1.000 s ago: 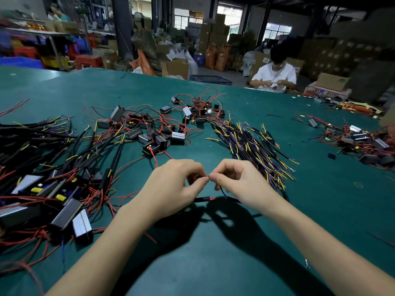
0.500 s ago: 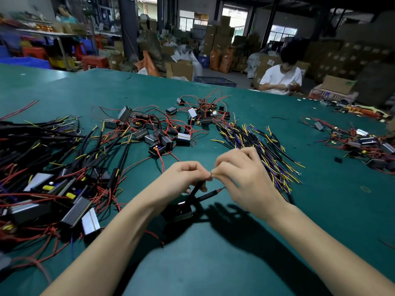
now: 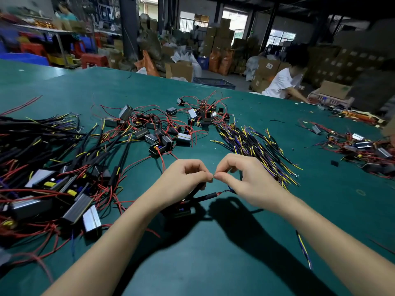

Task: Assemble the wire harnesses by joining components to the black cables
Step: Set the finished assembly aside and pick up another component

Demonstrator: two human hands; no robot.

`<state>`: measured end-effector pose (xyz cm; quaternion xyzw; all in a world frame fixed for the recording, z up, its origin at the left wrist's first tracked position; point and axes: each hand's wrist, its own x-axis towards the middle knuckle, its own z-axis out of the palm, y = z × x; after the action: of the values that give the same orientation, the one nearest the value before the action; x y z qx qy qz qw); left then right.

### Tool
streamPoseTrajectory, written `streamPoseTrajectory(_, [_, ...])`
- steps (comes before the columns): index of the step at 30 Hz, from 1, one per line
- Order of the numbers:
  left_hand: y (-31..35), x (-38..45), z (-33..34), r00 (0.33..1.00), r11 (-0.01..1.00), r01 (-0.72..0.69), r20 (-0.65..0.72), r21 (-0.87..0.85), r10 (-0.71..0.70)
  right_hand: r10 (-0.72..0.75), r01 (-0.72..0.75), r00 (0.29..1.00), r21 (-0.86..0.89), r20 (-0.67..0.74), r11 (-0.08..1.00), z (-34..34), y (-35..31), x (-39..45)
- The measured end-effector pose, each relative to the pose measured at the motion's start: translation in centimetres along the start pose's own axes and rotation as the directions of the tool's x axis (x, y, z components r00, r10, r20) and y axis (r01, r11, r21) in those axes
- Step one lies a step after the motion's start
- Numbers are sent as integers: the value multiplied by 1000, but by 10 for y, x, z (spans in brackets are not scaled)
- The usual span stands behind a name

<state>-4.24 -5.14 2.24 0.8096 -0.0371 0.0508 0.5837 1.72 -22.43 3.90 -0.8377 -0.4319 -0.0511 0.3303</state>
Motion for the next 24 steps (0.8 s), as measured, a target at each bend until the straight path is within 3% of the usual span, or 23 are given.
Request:
streamPoseTrajectory(2, [0,1,-2,998,998,49,27,-50,-48,-120,118,993,-171,4,978,1,-2,-1])
streamPoseTrajectory(5, [0,2,-4,989,982,141,70,-128,-133,-333,285,943,-501,-6,817,3,-7,1])
streamPoseTrajectory(7, [1,2,-6,982,967,176,102,-187,-159,-382,305,924,-565,-20,766,4,-9,2])
streamPoseTrajectory(9, [1,1,-8,982,972,166,117,-168,-148,-278,237,960,-406,-44,883,3,-10,2])
streamPoseTrajectory(11, [0,0,-8,986,986,130,113,-102,-119,-77,76,997,-77,-7,994,0,-9,-1])
streamPoseTrajectory(13, [-1,0,-9,988,992,111,112,-67,-103,107,-112,993,98,47,989,-4,-4,-2])
streamPoseTrajectory(16, [-2,-1,-13,986,992,113,129,-50,-106,227,-231,969,30,97,972,-9,10,-7])
streamPoseTrajectory(19, [-4,-2,-21,978,993,120,169,8,-120,312,-332,939,141,143,933,-11,18,-12])
streamPoseTrajectory(24, [-4,-5,-30,944,983,140,284,116,-168,296,-341,931,217,215,915,-12,14,-17])
